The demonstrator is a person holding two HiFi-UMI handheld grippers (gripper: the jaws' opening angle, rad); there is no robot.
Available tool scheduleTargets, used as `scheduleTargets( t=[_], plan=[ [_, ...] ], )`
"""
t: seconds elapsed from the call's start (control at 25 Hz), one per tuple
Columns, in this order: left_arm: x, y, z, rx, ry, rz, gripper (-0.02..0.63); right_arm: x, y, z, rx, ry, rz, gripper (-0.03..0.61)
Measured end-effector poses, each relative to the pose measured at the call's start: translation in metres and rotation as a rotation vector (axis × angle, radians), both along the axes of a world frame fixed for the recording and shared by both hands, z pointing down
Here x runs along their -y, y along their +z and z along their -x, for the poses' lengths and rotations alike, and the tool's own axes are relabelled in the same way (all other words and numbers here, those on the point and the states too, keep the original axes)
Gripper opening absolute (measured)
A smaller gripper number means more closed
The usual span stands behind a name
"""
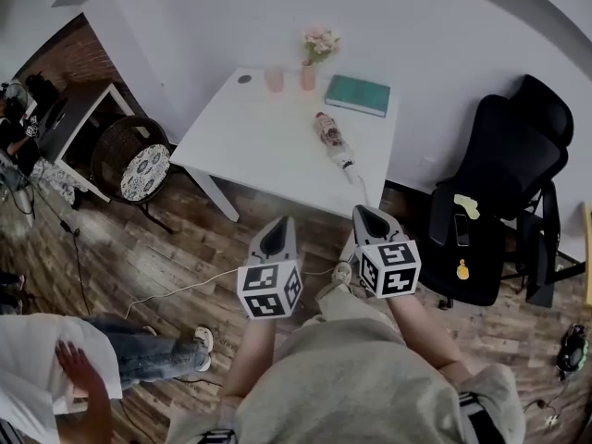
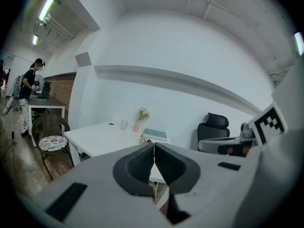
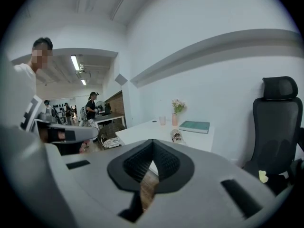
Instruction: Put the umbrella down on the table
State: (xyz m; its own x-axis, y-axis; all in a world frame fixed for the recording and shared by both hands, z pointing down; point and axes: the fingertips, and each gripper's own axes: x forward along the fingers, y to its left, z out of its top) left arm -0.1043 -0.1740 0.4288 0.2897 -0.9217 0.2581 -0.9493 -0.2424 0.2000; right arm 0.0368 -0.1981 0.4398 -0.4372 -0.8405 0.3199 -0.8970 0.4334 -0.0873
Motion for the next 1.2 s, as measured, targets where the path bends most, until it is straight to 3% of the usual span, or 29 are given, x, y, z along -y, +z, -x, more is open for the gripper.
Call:
scheduleTargets(
  t=[1.2],
  plan=[
    [-0.009,-0.003,-0.006,0.01,-0.008,-0.009,0.008,-0.012,-0.015,-0.001,0.034,-0.017,-0.054,0.0]
  ],
)
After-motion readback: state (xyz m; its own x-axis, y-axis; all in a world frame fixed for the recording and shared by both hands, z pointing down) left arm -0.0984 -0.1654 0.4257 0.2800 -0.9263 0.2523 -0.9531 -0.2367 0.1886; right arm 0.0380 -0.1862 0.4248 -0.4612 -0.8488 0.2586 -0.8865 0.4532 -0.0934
